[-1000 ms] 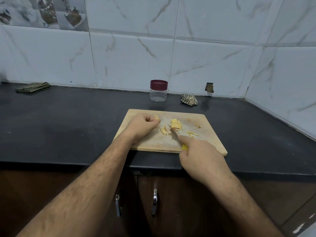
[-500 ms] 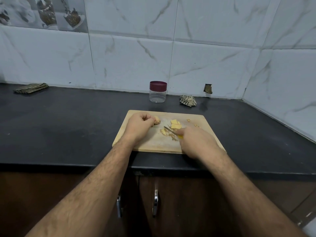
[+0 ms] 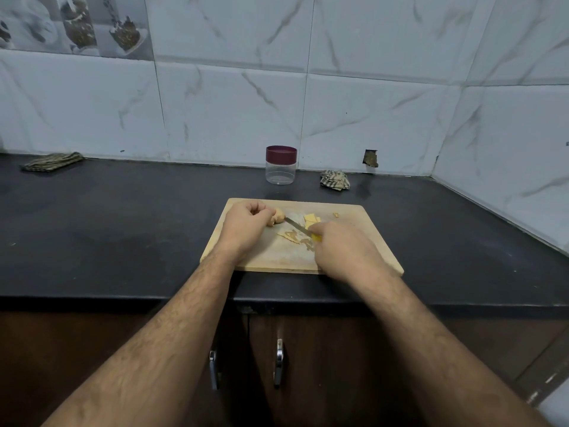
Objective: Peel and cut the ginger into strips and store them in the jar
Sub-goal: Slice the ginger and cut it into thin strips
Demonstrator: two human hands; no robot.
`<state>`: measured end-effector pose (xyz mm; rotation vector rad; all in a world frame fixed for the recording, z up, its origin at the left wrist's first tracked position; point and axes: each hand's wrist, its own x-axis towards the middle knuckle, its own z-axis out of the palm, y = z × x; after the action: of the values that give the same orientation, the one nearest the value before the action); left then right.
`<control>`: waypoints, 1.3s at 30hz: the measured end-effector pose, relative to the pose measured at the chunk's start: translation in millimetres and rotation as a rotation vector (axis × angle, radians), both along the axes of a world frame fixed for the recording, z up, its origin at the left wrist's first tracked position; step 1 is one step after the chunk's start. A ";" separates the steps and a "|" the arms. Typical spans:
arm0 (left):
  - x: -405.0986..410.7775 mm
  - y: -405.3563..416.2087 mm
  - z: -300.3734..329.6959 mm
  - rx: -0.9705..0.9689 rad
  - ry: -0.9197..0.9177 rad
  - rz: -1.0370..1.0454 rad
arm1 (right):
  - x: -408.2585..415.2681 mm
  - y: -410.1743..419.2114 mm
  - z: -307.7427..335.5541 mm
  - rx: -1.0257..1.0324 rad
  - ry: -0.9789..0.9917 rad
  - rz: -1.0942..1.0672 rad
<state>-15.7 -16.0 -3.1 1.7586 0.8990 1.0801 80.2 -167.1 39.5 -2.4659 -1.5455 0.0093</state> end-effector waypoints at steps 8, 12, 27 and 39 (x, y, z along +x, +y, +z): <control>-0.7 2.1 -0.3 -0.041 -0.057 0.043 | -36.1 -2.4 -6.6 -0.028 0.006 -0.051; -1.1 2.7 -1.1 -0.029 -0.045 0.042 | -35.7 -16.9 -8.3 -0.023 0.006 -0.083; -0.4 7.1 -4.0 -0.005 -0.004 0.038 | -42.8 -17.8 -12.7 0.032 0.043 -0.100; 2.5 9.9 -7.0 0.054 0.091 0.056 | -13.3 -37.1 -15.2 0.069 0.019 -0.209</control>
<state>-13.2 -6.1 -10.1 1.8491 0.9881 1.0758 66.9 -204.2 24.3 -2.5515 -1.2518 -0.0543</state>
